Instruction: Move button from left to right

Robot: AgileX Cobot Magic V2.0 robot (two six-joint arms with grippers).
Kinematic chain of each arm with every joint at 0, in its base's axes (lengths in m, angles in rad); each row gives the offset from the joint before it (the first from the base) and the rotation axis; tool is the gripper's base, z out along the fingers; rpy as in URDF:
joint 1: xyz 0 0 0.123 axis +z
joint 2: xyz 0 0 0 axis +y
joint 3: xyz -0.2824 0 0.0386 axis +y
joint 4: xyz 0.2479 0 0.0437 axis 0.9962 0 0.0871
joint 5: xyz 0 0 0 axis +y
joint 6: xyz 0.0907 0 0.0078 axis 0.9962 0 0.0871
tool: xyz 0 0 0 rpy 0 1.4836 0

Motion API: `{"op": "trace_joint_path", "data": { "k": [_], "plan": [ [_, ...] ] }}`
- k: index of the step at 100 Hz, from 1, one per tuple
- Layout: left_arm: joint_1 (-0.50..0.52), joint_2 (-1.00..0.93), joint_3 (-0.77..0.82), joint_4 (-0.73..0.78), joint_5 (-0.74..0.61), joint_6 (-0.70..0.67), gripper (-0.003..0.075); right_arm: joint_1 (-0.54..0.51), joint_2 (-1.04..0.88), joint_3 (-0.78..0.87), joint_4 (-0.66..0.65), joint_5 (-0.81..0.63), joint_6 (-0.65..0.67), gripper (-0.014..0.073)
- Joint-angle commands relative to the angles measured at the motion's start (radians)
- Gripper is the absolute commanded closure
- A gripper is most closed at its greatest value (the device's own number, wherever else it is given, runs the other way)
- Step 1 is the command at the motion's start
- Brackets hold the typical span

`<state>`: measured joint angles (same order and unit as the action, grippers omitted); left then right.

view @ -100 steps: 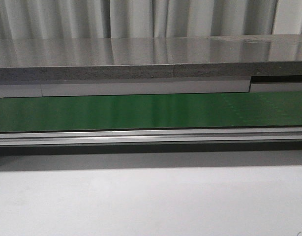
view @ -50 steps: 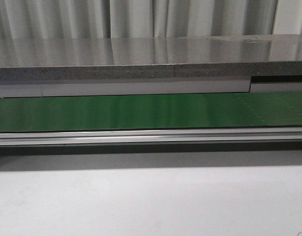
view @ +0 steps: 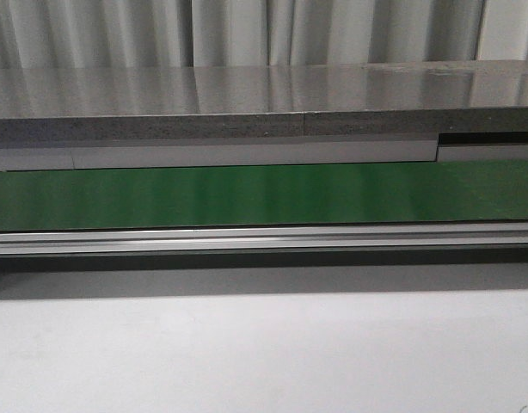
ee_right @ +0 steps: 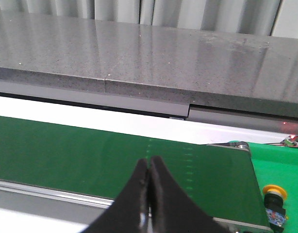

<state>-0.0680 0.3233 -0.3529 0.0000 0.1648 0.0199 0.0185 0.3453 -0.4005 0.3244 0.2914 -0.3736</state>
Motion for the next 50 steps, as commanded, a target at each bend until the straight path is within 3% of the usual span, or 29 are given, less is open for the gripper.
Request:
{"op": "trace_joint_path", "data": {
  "k": [1,33,50],
  "plan": [
    [-0.009,0.007,-0.029,0.0,-0.089,-0.004,0.074,-0.001,0.005,-0.024,0.01,-0.068,0.003,0.0662],
    [-0.009,0.007,-0.029,0.0,-0.089,-0.004,0.074,0.002,0.005,-0.022,-0.02,-0.068,0.012,0.0662],
    [-0.009,0.007,-0.029,0.0,-0.089,-0.004,0.074,0.063,-0.016,0.019,-0.223,-0.096,0.212,0.0662]
  ]
}}
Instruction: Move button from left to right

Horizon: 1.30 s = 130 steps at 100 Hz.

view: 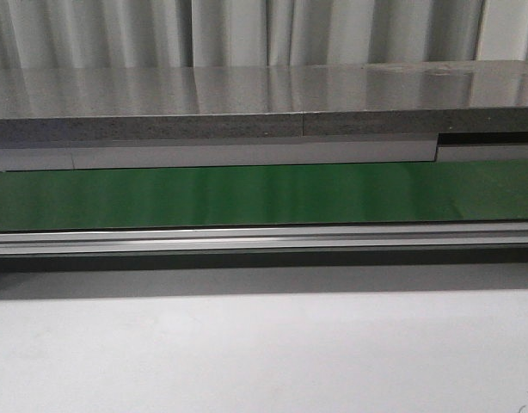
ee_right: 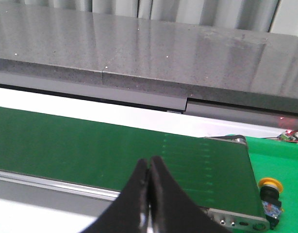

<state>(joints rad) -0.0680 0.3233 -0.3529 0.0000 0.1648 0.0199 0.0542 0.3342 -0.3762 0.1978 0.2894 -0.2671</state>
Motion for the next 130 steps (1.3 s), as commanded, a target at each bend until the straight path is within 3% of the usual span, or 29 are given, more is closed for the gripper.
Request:
{"op": "trace_joint_path", "data": {
  "k": [1,12,35,71,96,130],
  "plan": [
    [-0.009,0.007,-0.029,0.0,-0.089,-0.004,0.074,0.035,-0.008,0.001,-0.103,-0.096,0.114,0.0662],
    [-0.009,0.007,-0.029,0.0,-0.089,-0.004,0.074,0.083,-0.037,0.063,-0.169,-0.162,0.197,0.0662],
    [-0.009,0.007,-0.029,0.0,-0.089,-0.004,0.074,0.1,-0.157,0.221,-0.183,-0.298,0.199,0.0662],
    [-0.009,0.007,-0.029,0.0,-0.089,-0.004,0.074,0.068,-0.353,0.35,-0.182,-0.299,0.199,0.0662],
    [-0.009,0.007,-0.029,0.0,-0.089,-0.004,0.074,0.0,-0.365,0.388,-0.159,-0.289,0.2,0.0662],
    [-0.009,0.007,-0.029,0.0,-0.089,-0.004,0.074,-0.01,-0.365,0.388,-0.159,-0.295,0.2,0.0662]
  ]
}}
